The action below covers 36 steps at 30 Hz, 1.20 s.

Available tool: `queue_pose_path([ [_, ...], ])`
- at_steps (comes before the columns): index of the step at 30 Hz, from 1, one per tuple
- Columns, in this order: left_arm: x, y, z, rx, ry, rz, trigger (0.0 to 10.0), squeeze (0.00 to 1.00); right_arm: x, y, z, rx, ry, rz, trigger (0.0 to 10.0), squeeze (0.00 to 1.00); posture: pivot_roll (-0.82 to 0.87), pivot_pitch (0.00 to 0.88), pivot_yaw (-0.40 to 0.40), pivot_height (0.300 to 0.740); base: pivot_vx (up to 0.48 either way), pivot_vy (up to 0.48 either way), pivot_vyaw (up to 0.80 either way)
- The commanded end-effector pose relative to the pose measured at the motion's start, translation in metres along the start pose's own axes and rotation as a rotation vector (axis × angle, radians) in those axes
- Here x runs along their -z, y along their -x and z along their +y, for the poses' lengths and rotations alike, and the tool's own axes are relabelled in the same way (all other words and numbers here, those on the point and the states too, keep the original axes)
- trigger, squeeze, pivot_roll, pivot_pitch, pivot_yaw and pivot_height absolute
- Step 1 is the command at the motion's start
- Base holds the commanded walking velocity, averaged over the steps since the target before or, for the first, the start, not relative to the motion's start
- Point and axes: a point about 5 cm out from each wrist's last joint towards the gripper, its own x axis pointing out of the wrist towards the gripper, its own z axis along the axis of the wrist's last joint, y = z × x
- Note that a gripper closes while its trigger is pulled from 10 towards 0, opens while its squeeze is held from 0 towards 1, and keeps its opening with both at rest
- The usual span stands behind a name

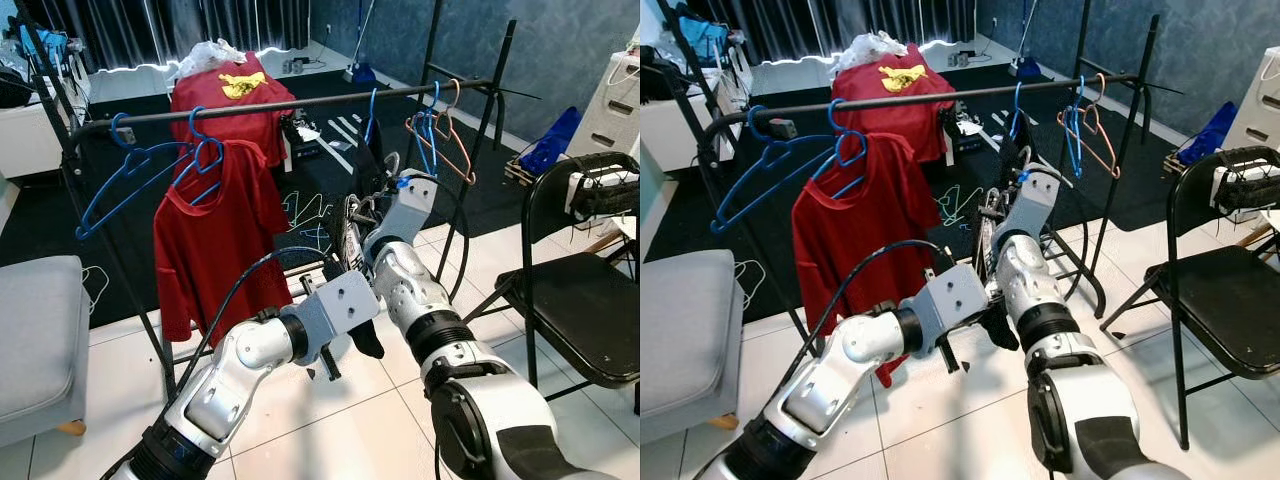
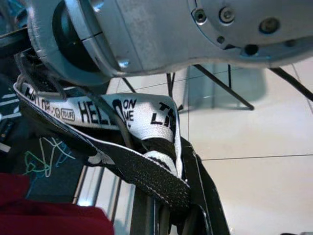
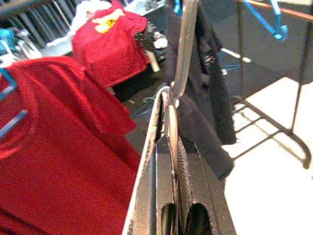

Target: Hang hanger

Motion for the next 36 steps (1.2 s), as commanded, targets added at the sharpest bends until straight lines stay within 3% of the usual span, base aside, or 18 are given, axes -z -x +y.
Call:
queue_pose_path([
  [1,-0.013,-0.001,-0.003,0.022,0.000,-0.066,10.0,0.00,0.004,0.001,-0.010,0.036,0.030,-0.005,10.0,0.00,-0.07,0.000,-0.036,0.740,0.000,0.000,0.00],
  [4,-0.014,-0.001,-0.003,0.021,0.012,-0.073,10.0,0.00,0.006,0.001,-0.013,0.030,0.086,-0.002,10.0,0.00,-0.07,0.000,-0.038,0.740,0.000,0.000,0.00],
  [7,-0.014,-0.001,-0.003,0.021,0.012,-0.073,10.0,0.00,0.006,0.001,-0.013,0.030,0.086,-0.002,10.0,0.00,-0.07,0.000,-0.038,0.740,0.000,0.000,0.00],
  [10,-0.023,-0.005,0.001,0.019,0.082,-0.109,10.0,0.00,0.019,0.005,-0.003,-0.060,0.297,0.002,10.0,0.00,-0.07,0.000,-0.041,0.740,0.000,0.000,0.00],
  [12,-0.025,-0.006,-0.003,0.039,0.090,-0.115,10.0,0.00,0.022,0.006,-0.003,-0.058,0.319,0.009,10.0,0.00,-0.07,0.000,-0.044,0.740,0.000,0.000,0.00],
  [17,-0.032,-0.010,-0.013,0.089,0.094,-0.132,10.0,0.00,0.024,0.005,-0.017,0.025,0.316,0.020,10.0,0.00,-0.06,0.000,-0.047,0.740,0.000,0.000,0.00],
  [27,-0.032,-0.010,-0.014,0.091,0.093,-0.127,10.0,0.00,0.019,0.003,-0.028,0.083,0.240,0.024,10.0,0.00,-0.06,0.000,-0.047,0.740,0.000,0.000,0.00],
  [32,-0.023,-0.015,-0.002,-0.011,0.092,-0.100,10.0,0.00,0.032,0.008,0.005,-0.199,0.234,0.072,10.0,0.00,-0.07,0.000,-0.048,0.740,0.000,0.000,0.00],
  [36,-0.021,-0.015,0.005,-0.047,0.106,-0.099,10.0,0.00,0.038,0.011,0.010,-0.244,0.242,0.090,10.0,0.00,-0.07,0.000,-0.047,0.740,0.000,0.000,0.00],
])
